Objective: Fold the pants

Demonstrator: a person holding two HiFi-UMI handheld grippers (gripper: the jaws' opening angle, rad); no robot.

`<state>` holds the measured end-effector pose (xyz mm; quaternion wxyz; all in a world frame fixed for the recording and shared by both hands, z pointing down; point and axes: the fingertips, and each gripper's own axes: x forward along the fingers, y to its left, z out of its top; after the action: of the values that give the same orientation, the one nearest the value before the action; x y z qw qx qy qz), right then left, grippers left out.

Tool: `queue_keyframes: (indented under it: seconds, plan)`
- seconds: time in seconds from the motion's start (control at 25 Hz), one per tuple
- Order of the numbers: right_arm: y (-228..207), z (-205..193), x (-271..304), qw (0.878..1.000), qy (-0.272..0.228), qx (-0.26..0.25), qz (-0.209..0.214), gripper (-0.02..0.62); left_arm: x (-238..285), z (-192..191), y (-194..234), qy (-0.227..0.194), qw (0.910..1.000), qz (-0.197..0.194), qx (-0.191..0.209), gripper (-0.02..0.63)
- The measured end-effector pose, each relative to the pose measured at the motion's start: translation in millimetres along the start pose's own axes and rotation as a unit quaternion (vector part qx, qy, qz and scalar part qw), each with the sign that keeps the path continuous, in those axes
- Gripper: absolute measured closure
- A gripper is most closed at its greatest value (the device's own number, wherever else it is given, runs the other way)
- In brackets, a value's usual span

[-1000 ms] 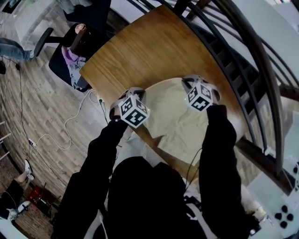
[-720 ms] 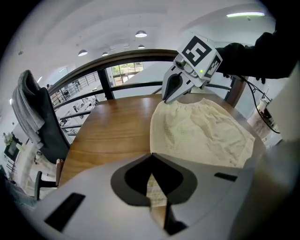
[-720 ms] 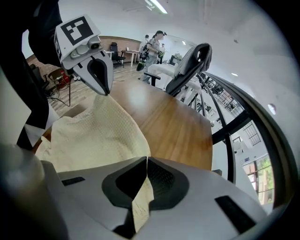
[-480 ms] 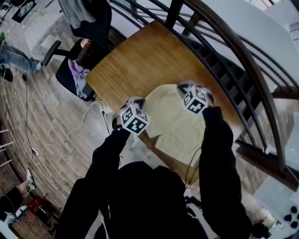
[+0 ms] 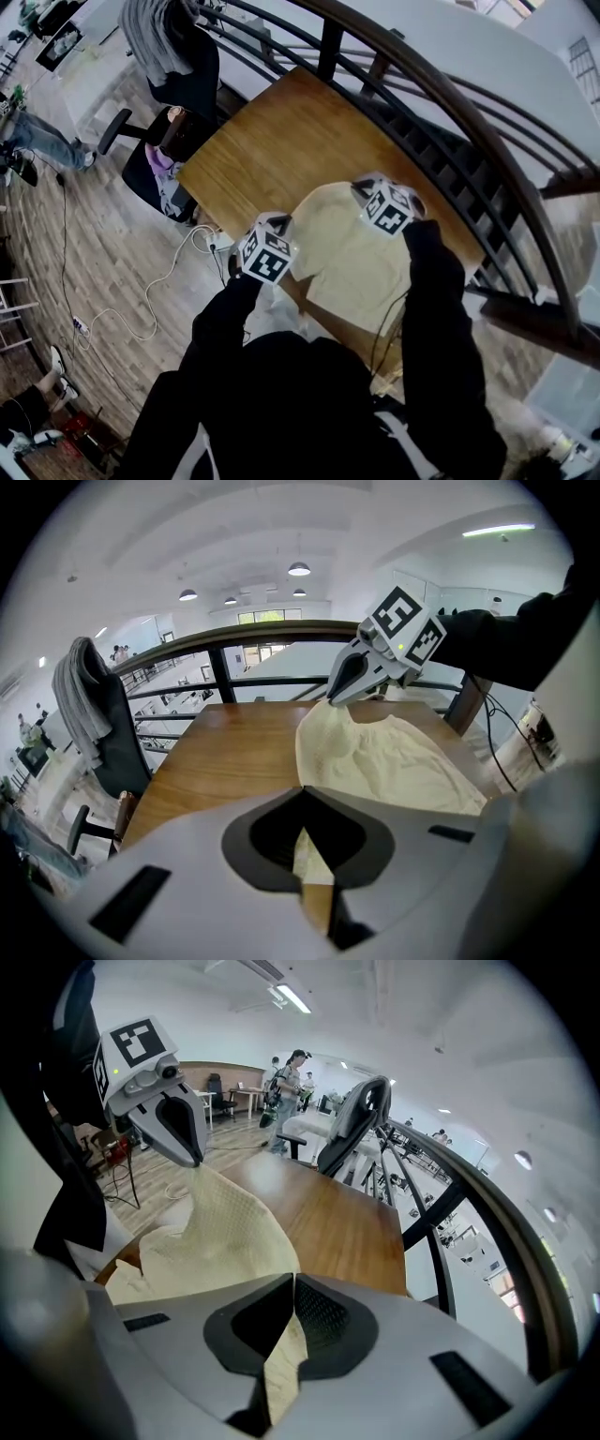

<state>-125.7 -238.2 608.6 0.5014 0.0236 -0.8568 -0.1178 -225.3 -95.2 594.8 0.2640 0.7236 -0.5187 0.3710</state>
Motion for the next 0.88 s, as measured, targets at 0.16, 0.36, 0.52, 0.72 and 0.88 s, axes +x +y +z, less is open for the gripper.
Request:
queue_keyframes:
  seconds: [0.16, 0.36, 0.52, 0.72, 0.88]
  plan:
    - [-2.1, -9.0, -18.8, 1.0, -0.007, 0.018, 0.0, 0.586, -11.5, 5.7, -23.5, -0.006, 0.9999, -0.004, 0.006, 0.601]
    - [1.9, -13.8, -35.1, 0.999, -0.028, 0.034, 0.01, 0.586, -23.2, 16.9, -52.4, -0.011, 0.9997, -0.009, 0.02, 0.601]
    - [12.5, -22.6, -48.4, 0.999, -0.028, 0.024, 0.019, 0.586, -29.2, 26.5, -77.9, -0.013, 0.9991, -0.017, 0.036, 0.601]
    - [19.6, -33.4, -69.0, 0.999, -0.029, 0.006, 0.017, 0.586, -40.6, 37.4, -112.0, -0.02, 0.9981, -0.044, 0.038, 0.601]
    - [22.0, -47.9, -84.6, 0.999, -0.027, 0.002, 0.022, 0.586, -49.9, 47.0, -144.2, -0.031, 0.9963, -0.074, 0.032, 0.601]
